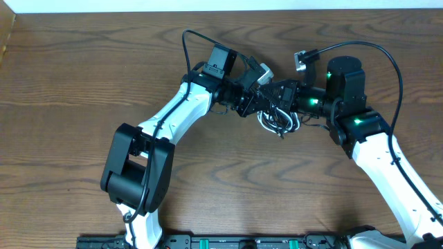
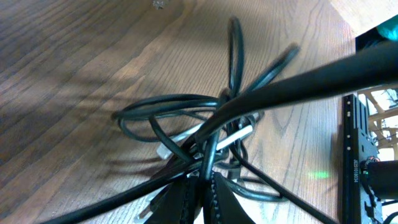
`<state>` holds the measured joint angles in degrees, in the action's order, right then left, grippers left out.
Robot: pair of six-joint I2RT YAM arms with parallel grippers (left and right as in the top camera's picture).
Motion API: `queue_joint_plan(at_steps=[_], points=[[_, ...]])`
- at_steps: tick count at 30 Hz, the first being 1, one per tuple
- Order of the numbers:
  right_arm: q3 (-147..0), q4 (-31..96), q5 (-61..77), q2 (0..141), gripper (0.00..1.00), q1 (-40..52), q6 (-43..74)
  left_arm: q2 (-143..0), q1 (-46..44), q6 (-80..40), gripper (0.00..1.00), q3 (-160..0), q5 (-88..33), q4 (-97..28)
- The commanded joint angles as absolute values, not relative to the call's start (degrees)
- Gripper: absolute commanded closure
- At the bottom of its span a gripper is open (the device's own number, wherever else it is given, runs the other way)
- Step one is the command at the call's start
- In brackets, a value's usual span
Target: Untangle cables
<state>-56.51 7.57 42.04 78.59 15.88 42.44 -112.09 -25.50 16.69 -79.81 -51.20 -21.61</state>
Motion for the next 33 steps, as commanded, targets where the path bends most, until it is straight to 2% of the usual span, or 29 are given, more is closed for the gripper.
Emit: queue_joint_plan(at_steps=[1,6,18,27,30,33], points=[[-57.4,7.4,43.1,78.1,0.99,15.6,41.6,-113.1,-25.2,16.9,0.93,-79.7,-49.7,-21.8],[-57.4,12.0,38.3,78.1,0.99,14.4,40.7,-111.4,-22.2,8.9,0.93,-79.7,-42.8,-23.0],[-57.3,27.8,23.2,78.1,0.98,7.1,33.3,-99.5,-15.9,3.7,0.93,-79.7,-36.5,-31.7],[-57.3,35.8,10.2,79.6,0.94,4.7,29.2,-90.3,-13.8,-4.0,0.93,-80.0,-36.4,-35.2],[-57.3,35.7,10.2,80.5,0.9,4.5,26.8,-88.7,-13.2,-5.3,0.93,-80.9,-36.8,-36.9],[-57.3,35.2,10.2,81.0,0.81,4.5,24.8,-87.9,-13.0,-7.0,0.93,-82.0,-36.8,-38.4]])
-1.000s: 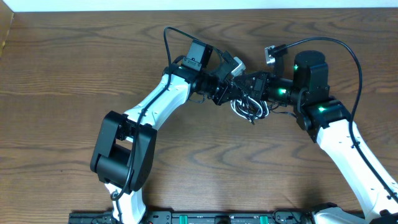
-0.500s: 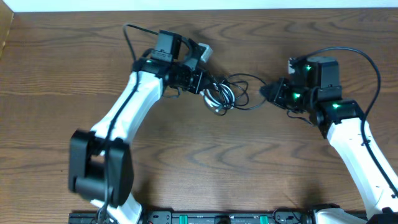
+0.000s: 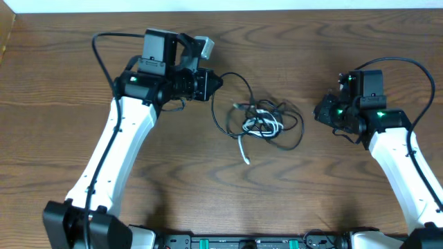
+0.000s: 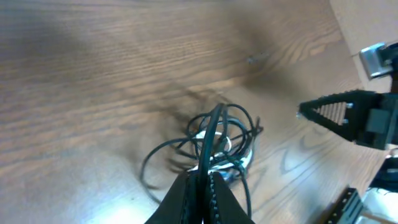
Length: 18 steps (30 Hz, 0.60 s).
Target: Untangle cables
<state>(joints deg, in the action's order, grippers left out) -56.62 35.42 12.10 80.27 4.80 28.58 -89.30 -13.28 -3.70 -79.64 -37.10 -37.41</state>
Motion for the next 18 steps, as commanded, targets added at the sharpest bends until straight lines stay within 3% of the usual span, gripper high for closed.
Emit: queue_joint_plan(at_steps=[1,7,11,18], points=[[-57.3,35.1,10.2,81.1,0.8,4.5,24.5,-87.7,-12.9,-7.7,0.93,-82.5,-36.9,-38.7],[-57.3,34.9,10.2,81.4,0.78,4.4,24.6,-87.0,-12.9,-7.8,0.93,-89.3,-36.9,-38.3],[-57.3,34.8,10.6,82.0,0.56,4.4,24.5,-87.0,-12.9,-9.3,0.93,-98.8,-36.9,-37.1],[-57.3,27.9,27.3,82.0,0.39,4.4,16.5,-86.7,-12.9,-17.0,0.93,-106.2,-36.8,-28.6]])
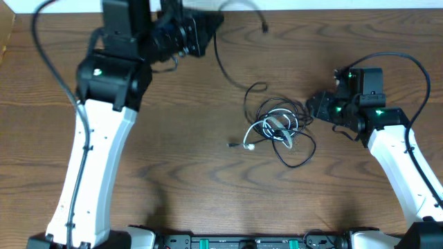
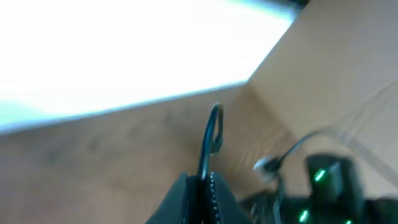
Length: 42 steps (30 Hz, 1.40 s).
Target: Untangle cables
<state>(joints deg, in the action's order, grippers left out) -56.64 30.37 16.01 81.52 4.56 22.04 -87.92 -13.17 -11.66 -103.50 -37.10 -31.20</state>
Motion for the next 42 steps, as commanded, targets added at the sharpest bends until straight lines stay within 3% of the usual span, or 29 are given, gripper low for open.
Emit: queue_joint_plan(at_steps=[1,12,20,26,31,33,35,37,42], points=[[-57.4,26.6,29.6,82.0,0.37,4.4,15.9,-86.7,-12.9,-18.4,0.93,-106.5,-36.8,-26.8],[-57.5,16.8,40.2,81.6,0.29,5.9,15.7,-82.7,-12.9,-30.7,0.93,-106.7,-35.3,-5.6],[-57.4,10.3,35.0,82.6,0.2,13.0,15.6,-79.0,-12.9,-34.0,0.93,-106.7,-33.1,-0.3],[-57.4,8.3,32.3,85.0,0.2,17.9,15.6,-76.2,-12.9,-34.8,0.93,-106.7,-28.0,0.4],[-57.4,8.3,27.9,87.5,0.32,20.4,15.9,-74.4,-12.9,-34.7,0.93,-106.7,-25.7,0.5],[-57.4,8.3,27.9,88.4,0.43,21.1,16.7,-74.0,-12.9,-34.6,0.93,-106.7,-24.7,0.3],[-57.4,8.3,27.8,88.6,0.64,21.3,17.5,-73.9,-12.9,-33.5,0.93,-106.7,-24.7,-0.6],[-57.5,7.2,27.8,88.2,0.99,21.3,20.0,-74.1,-12.9,-31.5,0.93,-106.7,-23.1,-4.5],[-58.6,6.0,28.1,84.6,0.99,20.0,24.6,-74.8,-12.9,-25.0,0.93,-106.6,-10.0,-18.0]])
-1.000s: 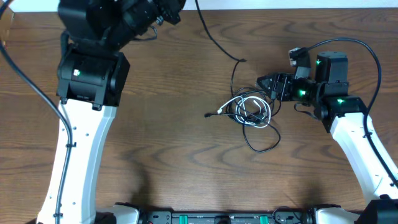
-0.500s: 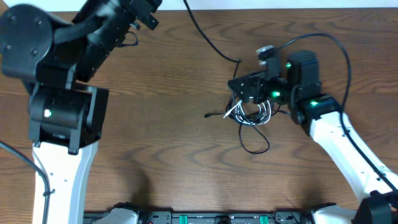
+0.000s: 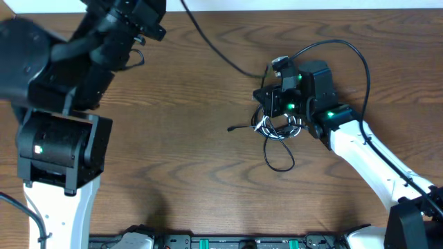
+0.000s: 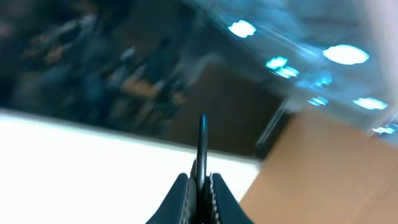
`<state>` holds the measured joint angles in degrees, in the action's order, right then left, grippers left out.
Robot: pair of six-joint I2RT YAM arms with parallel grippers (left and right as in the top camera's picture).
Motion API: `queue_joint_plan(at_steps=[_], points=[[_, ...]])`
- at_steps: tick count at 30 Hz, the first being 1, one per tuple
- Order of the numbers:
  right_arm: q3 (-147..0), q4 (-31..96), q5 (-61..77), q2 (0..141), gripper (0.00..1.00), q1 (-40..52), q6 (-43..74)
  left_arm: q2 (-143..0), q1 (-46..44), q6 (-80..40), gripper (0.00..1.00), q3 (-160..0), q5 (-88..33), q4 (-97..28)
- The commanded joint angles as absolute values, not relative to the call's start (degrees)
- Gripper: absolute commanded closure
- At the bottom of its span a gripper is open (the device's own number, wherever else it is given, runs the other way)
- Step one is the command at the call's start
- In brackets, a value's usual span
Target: Untangle cables
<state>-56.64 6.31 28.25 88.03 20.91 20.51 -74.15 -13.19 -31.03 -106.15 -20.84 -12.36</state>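
A tangle of black and white cables [image 3: 278, 126] lies on the wooden table right of centre, with a black loop [image 3: 279, 160] trailing toward the front. One black cable [image 3: 221, 50] rises from the tangle to the top edge. In the left wrist view my left gripper [image 4: 200, 182] is shut on this black cable [image 4: 203, 140] and points up at the room. The left arm [image 3: 83, 62] is raised close to the overhead camera. My right gripper [image 3: 268, 102] sits at the tangle's upper left edge; its jaws are not clear.
A thin cable end [image 3: 234, 128] sticks out left of the tangle. The right arm's own black cord [image 3: 346, 48] arcs above it. The table's far edge [image 3: 291, 10] runs along the top.
My left arm has risen higher with the black cable, now near the overhead camera. My right gripper has moved left from beside the tangle onto its upper left edge. The tangle looks tighter.
Both grippers met at the tangle, the left shut on a black cable. Then they stood apart, the left at the far left holding the cable. Then the left was lifted to the table's far edge; now it is higher, with the right at the tangle.
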Motion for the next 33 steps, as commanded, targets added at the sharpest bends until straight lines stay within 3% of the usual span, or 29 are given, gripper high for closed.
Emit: queue_joint_plan(at_steps=[1,9,20,33], points=[[-59.5,6.0,28.9,83.5,0.99,19.5,24.8,-75.0,-12.9,-23.7,0.93,-106.6,-7.2,-20.8],[-72.4,9.7,32.9,75.4,0.99,16.1,27.4,-78.5,-12.9,-19.0,0.93,-106.6,4.6,-36.4],[-88.8,14.6,27.4,74.1,0.99,10.0,29.0,-84.7,-12.9,-19.0,0.93,-106.6,5.0,-44.5],[-98.2,-6.5,13.7,74.3,0.99,9.0,40.4,-86.0,-12.9,-17.6,0.92,-106.3,5.0,-46.7]])
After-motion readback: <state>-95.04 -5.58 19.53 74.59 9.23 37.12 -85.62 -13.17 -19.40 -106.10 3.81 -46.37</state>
